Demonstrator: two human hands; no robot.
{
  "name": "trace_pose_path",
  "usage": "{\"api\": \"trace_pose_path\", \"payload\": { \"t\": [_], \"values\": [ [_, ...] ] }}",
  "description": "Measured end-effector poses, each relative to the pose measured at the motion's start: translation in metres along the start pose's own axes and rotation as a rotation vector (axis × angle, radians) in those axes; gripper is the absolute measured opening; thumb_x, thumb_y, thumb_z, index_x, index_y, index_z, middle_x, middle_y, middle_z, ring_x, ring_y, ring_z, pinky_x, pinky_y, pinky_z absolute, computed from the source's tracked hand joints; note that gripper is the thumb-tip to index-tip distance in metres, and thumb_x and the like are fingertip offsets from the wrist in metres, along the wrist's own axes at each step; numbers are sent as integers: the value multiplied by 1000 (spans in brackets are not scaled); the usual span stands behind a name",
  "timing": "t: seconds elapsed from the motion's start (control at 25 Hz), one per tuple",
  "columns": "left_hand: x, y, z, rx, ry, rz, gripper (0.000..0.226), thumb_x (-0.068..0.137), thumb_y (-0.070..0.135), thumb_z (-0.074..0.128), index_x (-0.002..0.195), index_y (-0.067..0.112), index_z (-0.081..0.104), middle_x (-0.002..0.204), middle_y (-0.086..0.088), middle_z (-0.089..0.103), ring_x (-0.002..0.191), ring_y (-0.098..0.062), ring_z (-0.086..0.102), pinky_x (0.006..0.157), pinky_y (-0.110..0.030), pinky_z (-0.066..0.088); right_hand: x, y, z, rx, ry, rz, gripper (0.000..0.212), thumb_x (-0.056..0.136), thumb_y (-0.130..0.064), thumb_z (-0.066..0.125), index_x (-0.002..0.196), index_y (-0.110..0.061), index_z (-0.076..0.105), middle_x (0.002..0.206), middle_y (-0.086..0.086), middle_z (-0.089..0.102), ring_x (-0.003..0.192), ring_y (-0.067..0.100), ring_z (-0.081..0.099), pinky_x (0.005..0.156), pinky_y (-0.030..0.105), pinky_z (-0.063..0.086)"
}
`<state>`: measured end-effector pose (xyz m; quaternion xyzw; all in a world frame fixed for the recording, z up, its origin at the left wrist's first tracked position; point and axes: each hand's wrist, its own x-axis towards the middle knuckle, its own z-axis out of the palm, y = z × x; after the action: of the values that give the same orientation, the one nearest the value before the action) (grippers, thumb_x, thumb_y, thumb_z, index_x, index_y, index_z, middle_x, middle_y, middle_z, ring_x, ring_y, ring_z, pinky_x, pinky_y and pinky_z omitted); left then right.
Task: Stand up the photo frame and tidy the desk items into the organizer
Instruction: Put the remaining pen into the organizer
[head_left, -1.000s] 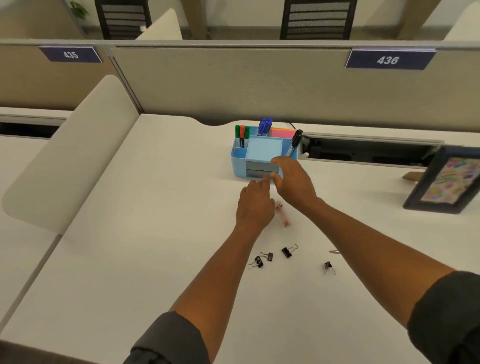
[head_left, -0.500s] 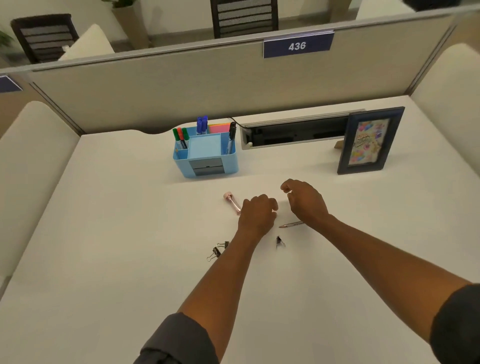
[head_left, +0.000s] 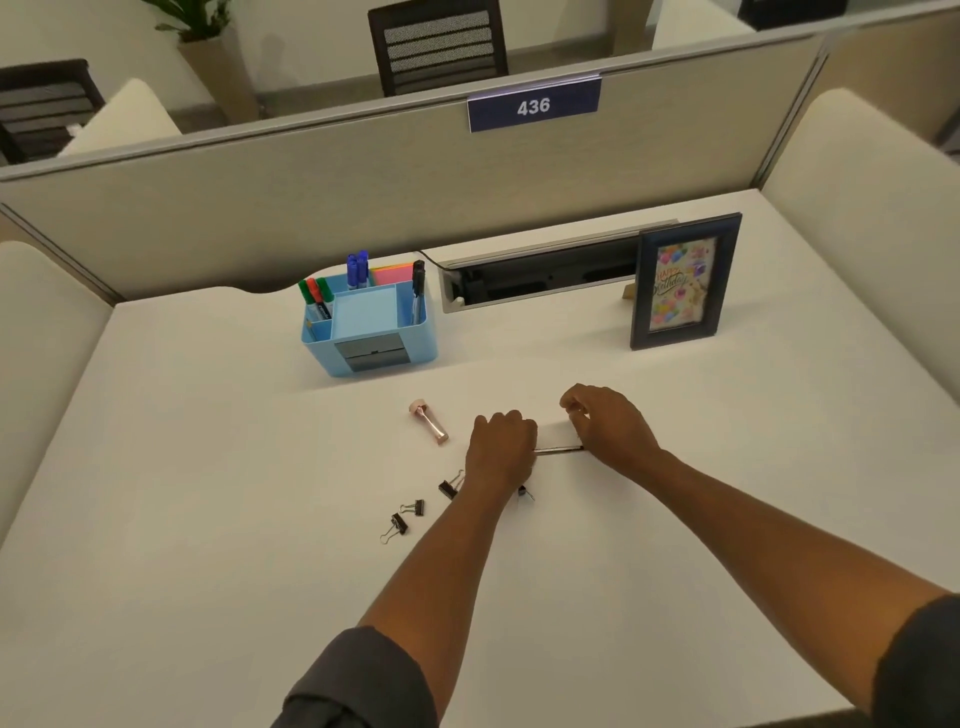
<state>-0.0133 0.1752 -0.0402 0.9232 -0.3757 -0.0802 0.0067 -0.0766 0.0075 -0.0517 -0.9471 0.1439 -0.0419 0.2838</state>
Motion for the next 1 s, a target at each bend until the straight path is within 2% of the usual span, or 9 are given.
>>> {"api": "trace_pose_path", "payload": {
  "t": [0.2,0.32,0.44,0.56,0.6,0.68,0.76,0.88,1.0],
  "values": [
    [-3,-15,-2,32,83,-5,20,84,4,52,101,15,55,96,-4,54,86,-26,54,72,-36,29,4,-13,4,40,-53,-77,12,92,-24,59,103,-25,62,97,-12,65,92,11,53,78,32,46],
    [-3,-27,-11,-82,136,-32,19,85,3,51,96,18,51,88,-1,58,81,-25,55,71,-35,30,10,-27,10,38,-124,-101,11,90,-33,59,100,-30,63,88,-15,64,89,9,52,72,31,45],
    [-3,-38,-27,-539,193,-180,9,90,11,54,91,20,54,86,4,61,82,-17,54,73,-29,37,18,-46,17,32,-154,-131,16,91,-35,47,93,-33,63,78,-11,66,78,13,57,65,34,47],
    [-8,-51,-43,-1116,298,-452,12,90,20,61,102,19,62,94,3,68,88,-11,62,75,-11,43,27,-73,21,140,-151,-118,16,97,-33,44,91,-32,59,77,-17,69,76,5,62,67,32,50],
    [-9,-57,-45,-1273,290,-508,11,90,22,62,101,19,64,96,1,70,89,-13,63,79,-15,47,31,-85,24,181,-145,-125,15,98,-32,44,91,-31,58,78,-17,70,77,5,64,68,32,50],
    [-12,-70,-49,-1473,262,-574,8,90,25,64,94,20,69,96,-2,71,89,-17,65,74,-27,52,40,-107,29,232,-141,-167,16,99,-32,45,93,-27,59,80,-14,71,78,6,65,71,33,52],
    [-12,-87,-52,-1422,306,-617,13,92,29,62,97,19,69,97,0,71,91,-18,65,70,-28,53,50,-126,34,254,-127,-216,19,100,-33,46,98,-22,61,87,-10,70,80,8,65,74,33,53],
    [-14,-113,-58,-1096,429,-601,18,95,28,57,102,15,68,97,1,70,87,-14,63,73,-26,51,68,-153,40,288,-51,-257,22,99,-33,50,104,-16,63,94,-5,66,82,11,60,73,24,50],
    [-18,-133,-66,-869,469,-544,22,96,33,57,103,16,69,97,0,71,81,-6,57,74,-19,44,87,-181,44,308,-13,-288,17,97,-29,56,104,-16,65,96,-3,68,84,10,59,75,18,46]
  ]
}}
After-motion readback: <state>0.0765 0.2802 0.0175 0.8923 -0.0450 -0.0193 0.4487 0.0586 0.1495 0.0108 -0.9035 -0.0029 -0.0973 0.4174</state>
